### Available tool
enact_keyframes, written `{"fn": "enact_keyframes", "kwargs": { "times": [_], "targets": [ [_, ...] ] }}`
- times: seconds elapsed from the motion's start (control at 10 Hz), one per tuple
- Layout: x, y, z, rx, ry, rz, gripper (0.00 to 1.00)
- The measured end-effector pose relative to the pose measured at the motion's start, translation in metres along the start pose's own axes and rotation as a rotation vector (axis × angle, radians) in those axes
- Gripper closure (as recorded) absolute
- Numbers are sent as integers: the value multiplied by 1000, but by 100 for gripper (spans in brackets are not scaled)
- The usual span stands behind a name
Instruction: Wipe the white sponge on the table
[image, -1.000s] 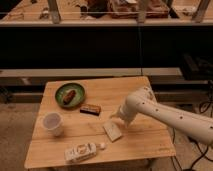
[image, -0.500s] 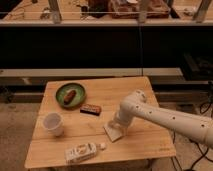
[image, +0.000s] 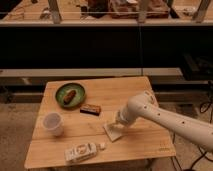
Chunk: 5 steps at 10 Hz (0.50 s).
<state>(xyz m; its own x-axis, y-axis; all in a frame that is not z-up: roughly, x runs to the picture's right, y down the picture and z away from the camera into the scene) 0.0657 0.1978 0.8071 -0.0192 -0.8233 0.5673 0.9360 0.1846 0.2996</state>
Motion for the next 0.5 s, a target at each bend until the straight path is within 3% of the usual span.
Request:
{"fn": "enact_keyframes", "kwargs": {
  "times": [0.1, 0.3, 0.4, 0.5],
  "targets": [
    [0, -2, 3, -41, 0, -61, 35],
    [7, -5, 19, -222, 20, -76, 35],
    [11, -10, 28, -294, 30, -91, 35],
    [14, -11, 33, -330, 39, -100, 35]
  ]
}}
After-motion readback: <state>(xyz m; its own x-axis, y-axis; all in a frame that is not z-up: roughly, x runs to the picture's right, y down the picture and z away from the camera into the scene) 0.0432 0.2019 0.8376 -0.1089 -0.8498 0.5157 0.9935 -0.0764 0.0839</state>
